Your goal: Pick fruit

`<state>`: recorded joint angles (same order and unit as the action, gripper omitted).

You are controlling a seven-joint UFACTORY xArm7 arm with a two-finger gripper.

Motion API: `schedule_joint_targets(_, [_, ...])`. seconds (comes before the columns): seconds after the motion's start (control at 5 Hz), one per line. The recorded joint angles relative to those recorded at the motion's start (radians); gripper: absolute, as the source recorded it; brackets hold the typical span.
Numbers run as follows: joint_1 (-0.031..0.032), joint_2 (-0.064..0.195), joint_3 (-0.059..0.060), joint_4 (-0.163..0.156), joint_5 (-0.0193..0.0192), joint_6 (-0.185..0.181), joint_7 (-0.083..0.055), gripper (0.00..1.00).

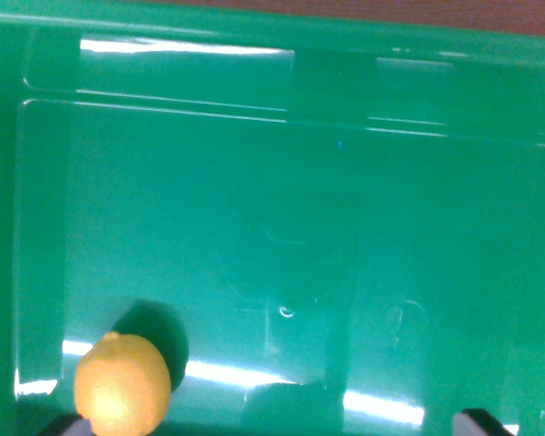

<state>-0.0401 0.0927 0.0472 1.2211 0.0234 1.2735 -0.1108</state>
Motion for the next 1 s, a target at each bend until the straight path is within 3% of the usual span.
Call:
schedule_joint_targets(0.2, [0.0, 0.0, 0.0, 0.0, 0.0, 0.0, 0.0, 0.0])
schedule_joint_targets(0.4, [0.0074, 0.007, 0.007, -0.037, 0.0012, -0.046, -0.005, 0.0])
schedule_joint_targets(0.6, [0.0074, 0.007, 0.007, -0.037, 0.0012, -0.046, -0.005, 0.0])
schedule_joint_targets(0.8, [0.0145, 0.014, 0.015, -0.072, 0.0024, -0.091, -0.01, 0.0])
schedule_joint_targets(1.0, [0.0145, 0.014, 0.015, -0.072, 0.0024, -0.091, -0.01, 0.0])
